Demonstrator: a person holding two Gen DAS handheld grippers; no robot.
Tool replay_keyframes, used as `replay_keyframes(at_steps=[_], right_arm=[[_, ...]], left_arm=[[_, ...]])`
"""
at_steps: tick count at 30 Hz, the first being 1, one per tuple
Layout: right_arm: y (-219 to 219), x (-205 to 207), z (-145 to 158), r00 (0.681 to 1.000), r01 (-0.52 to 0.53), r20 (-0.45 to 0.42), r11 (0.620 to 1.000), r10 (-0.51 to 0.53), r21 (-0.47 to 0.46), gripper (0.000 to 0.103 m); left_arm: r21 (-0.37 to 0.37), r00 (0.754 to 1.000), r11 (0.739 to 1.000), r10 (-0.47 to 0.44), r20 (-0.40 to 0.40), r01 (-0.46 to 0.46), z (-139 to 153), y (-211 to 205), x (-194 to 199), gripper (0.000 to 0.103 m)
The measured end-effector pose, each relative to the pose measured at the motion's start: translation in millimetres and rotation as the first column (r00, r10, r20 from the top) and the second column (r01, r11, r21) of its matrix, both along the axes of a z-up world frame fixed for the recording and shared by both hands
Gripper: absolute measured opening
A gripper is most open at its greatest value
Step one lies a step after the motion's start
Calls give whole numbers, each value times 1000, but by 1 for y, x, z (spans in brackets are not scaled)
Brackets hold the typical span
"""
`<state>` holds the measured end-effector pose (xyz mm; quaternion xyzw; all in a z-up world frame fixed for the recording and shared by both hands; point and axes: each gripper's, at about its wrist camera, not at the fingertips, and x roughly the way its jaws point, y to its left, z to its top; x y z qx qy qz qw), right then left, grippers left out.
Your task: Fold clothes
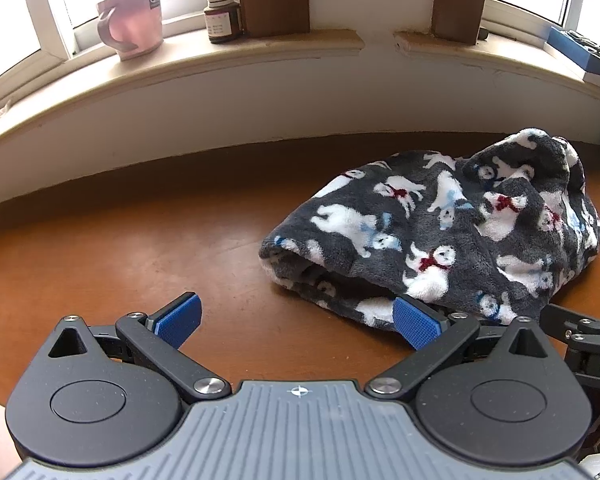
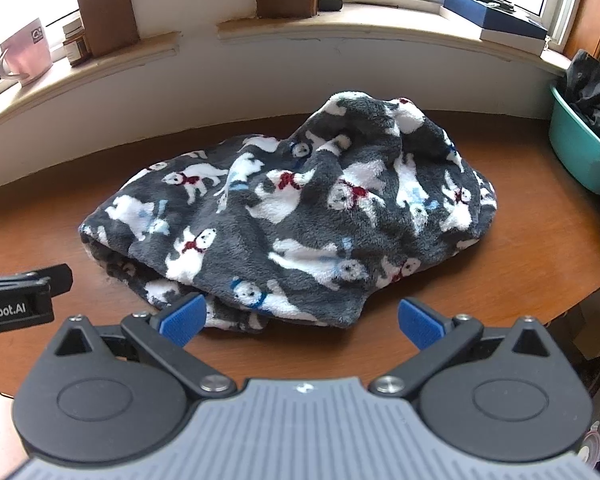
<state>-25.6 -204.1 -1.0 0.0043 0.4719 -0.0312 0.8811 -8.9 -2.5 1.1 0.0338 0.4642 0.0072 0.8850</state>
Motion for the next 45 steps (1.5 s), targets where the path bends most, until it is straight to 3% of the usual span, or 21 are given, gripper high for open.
replay_keyframes(at_steps=[32, 45], right_arm=[[3, -3, 2, 999, -7, 34, 1000, 6, 23, 103], [4, -1, 2, 998, 1, 56, 1000, -2, 15, 103]], left_arm=[[-6, 1000, 1000, -15, -1, 15, -1, 3, 0, 103], [-49, 1000, 998, -31, 0, 31, 0, 5, 4, 103]])
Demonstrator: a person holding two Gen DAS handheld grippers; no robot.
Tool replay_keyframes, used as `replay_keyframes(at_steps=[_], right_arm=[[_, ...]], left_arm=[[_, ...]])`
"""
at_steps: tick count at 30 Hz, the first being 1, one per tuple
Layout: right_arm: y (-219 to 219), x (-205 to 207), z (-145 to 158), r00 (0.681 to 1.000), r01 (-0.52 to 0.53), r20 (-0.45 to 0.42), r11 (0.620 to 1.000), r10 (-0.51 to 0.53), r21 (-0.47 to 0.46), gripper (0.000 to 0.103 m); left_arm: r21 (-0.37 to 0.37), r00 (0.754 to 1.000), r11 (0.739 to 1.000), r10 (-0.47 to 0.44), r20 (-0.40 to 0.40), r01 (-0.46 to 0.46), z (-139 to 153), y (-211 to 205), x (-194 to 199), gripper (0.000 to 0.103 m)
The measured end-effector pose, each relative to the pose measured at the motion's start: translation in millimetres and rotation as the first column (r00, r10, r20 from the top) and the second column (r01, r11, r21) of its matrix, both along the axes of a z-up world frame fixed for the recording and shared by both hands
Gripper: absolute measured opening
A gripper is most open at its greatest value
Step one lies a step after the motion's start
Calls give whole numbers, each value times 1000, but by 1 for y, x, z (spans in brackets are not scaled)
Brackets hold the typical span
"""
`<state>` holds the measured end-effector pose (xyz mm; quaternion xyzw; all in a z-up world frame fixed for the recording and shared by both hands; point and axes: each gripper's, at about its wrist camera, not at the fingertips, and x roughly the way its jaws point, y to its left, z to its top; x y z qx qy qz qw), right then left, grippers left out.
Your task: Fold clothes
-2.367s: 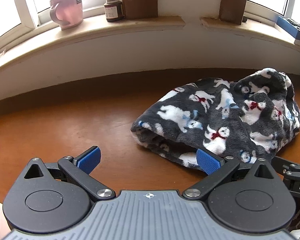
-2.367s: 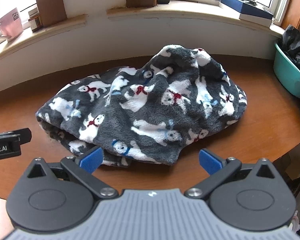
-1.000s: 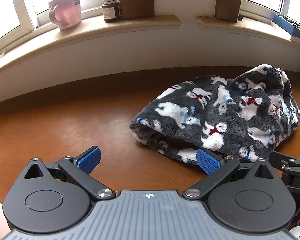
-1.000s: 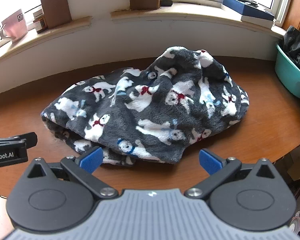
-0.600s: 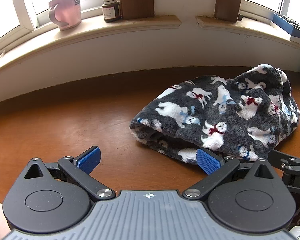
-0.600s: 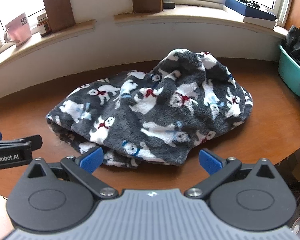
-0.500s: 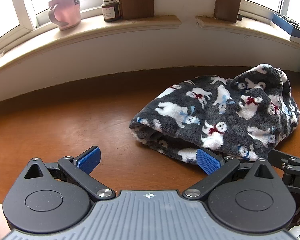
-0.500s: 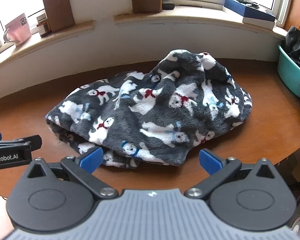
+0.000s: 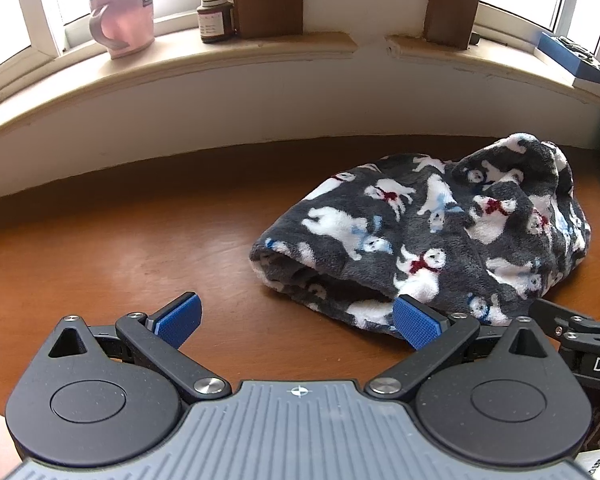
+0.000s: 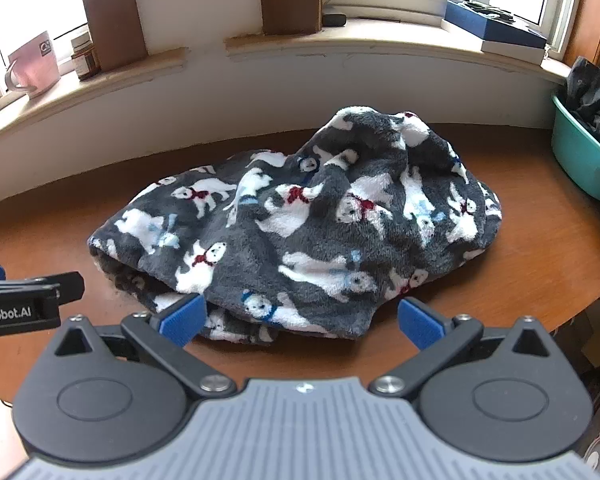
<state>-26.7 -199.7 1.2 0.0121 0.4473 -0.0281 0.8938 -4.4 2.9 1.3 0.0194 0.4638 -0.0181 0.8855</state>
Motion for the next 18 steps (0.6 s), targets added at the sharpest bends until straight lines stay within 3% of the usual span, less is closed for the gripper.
replay_keyframes(at_steps=[18], right_arm=[[6, -1, 3, 995, 65, 81, 997, -63, -33, 103]], left_arm=[[-11, 994, 996, -92, 66, 93, -2, -3, 16, 103]])
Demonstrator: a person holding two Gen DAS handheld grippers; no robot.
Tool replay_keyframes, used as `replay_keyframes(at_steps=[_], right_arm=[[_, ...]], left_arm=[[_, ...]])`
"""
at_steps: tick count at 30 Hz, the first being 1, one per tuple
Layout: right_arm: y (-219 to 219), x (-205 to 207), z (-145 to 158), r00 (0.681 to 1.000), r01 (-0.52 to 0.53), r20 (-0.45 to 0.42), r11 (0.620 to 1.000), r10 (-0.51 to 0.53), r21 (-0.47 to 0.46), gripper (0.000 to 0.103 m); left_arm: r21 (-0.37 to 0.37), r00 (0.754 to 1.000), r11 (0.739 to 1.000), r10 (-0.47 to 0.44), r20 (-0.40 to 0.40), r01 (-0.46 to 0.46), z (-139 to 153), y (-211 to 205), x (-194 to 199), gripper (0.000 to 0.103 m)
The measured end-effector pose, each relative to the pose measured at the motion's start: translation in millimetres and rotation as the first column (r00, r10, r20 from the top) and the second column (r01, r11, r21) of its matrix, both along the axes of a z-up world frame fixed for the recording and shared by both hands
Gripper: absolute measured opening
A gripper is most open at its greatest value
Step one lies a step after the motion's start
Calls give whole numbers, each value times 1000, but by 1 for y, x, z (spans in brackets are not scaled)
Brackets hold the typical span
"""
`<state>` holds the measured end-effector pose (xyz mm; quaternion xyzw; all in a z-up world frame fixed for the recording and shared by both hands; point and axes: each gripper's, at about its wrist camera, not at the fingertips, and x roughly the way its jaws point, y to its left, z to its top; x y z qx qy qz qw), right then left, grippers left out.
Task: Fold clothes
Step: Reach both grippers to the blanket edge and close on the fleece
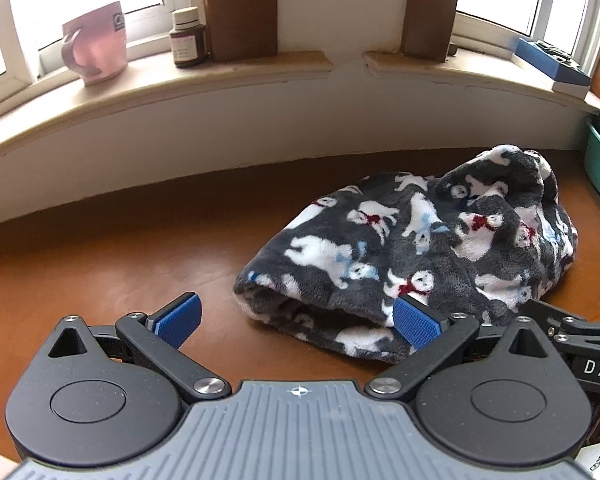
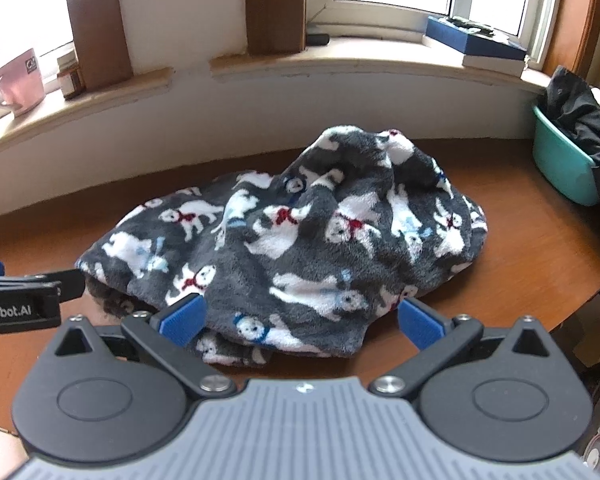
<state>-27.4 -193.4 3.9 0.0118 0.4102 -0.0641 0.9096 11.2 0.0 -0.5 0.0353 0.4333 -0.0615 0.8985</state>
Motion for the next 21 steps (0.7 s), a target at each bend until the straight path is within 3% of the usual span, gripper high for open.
replay_keyframes(at_steps=[8, 21], right_arm=[[2, -5, 2, 997, 61, 48, 998, -60, -8, 103], [17, -25, 8, 979, 168, 120, 985, -162, -34, 103]], left_arm=[[-67, 998, 996, -61, 30, 63, -2, 5, 6, 103], [-16, 984, 985, -168, 56, 169, 0, 3, 8, 103]])
